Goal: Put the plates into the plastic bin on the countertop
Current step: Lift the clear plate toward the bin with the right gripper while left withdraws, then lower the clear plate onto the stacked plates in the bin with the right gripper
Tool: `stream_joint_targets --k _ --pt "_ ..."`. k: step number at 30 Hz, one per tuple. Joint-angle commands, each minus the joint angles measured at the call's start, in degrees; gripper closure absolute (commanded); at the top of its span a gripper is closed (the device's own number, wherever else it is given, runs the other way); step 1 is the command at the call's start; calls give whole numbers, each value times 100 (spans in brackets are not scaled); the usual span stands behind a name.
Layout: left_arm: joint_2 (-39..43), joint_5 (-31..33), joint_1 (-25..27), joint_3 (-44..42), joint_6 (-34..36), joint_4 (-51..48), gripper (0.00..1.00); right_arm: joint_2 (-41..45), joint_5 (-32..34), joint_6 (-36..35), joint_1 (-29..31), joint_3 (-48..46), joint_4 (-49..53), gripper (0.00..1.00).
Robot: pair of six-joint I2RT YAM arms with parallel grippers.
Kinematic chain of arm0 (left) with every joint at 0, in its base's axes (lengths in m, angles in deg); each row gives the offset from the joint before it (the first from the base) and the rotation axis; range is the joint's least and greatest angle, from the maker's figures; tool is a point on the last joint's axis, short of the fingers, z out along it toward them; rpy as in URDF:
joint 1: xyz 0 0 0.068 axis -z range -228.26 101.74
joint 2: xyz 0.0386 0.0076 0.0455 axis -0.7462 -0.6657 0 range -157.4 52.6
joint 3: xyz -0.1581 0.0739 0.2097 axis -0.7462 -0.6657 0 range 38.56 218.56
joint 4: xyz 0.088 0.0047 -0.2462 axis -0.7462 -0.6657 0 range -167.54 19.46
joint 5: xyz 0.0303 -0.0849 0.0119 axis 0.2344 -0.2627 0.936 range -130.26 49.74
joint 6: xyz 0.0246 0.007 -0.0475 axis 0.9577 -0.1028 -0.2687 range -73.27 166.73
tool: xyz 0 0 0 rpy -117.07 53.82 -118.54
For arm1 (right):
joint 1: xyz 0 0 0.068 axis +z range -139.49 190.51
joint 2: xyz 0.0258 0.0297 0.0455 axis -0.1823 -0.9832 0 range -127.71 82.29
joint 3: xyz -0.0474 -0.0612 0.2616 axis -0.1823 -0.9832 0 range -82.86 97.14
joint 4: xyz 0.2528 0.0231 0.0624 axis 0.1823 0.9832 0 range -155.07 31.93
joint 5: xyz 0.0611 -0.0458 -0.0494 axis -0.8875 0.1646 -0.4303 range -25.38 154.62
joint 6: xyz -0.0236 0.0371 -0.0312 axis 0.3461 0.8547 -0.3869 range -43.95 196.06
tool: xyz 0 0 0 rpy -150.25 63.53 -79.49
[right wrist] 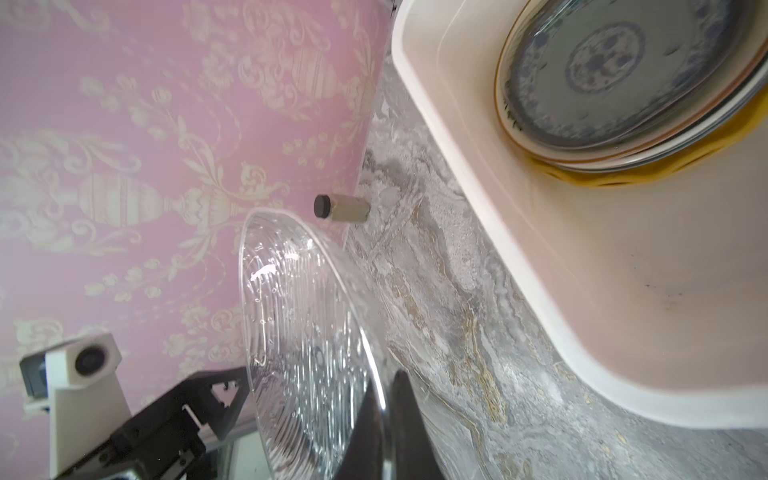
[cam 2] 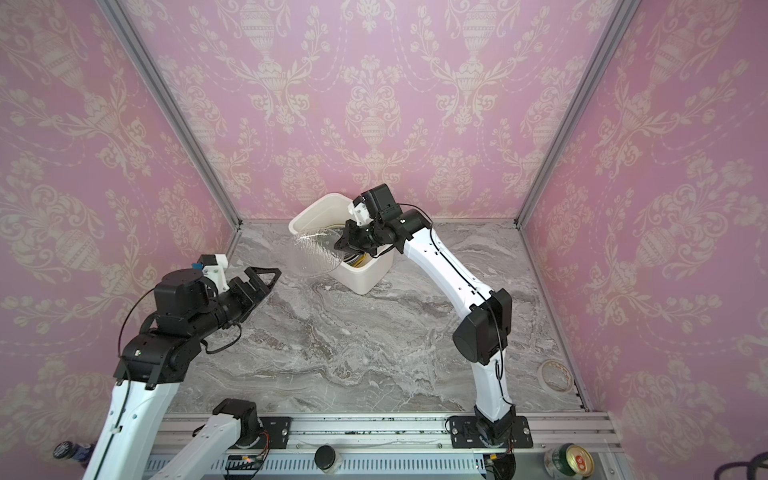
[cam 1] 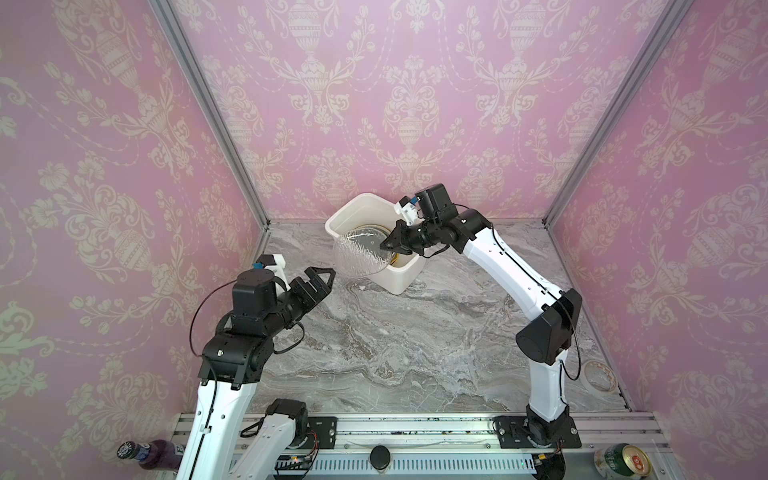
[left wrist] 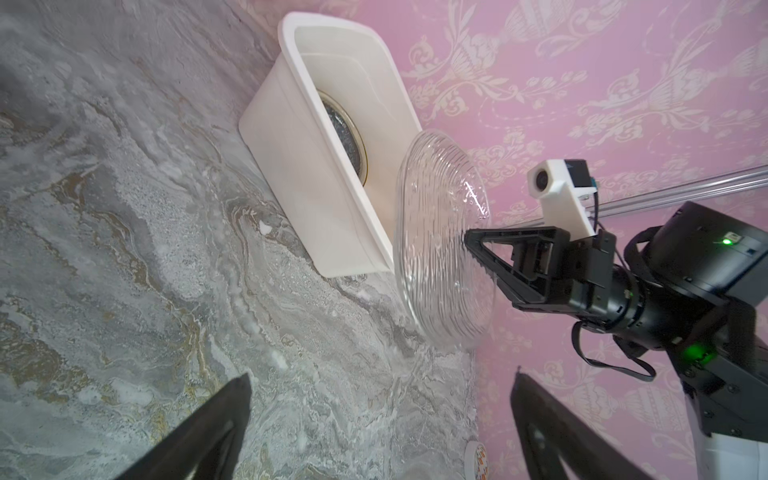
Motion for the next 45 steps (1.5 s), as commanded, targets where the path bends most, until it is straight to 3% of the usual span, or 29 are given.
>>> stream_joint_targets --k 1,8,14,19,36,45 --pt "57 635 -16 112 315 239 1 -49 569 1336 -235 -242 -1037 100" --pt "-267 589 -17 100 549 204 1 -1085 1684 2414 -399 611 -1374 100" --pt "-415 574 -29 -38 580 342 1 -2265 2025 2845 -340 1879 -1163 100" --pt "-469 562 -27 -98 629 307 1 -2657 2287 2951 -290 1882 -1431 100" --pt "-455 671 -71 -180 612 184 1 -3423 2346 2954 -272 2013 -1837 92" --pt "-385 665 -114 -275 643 144 1 -3473 2050 2942 -145 1887 -2620 91"
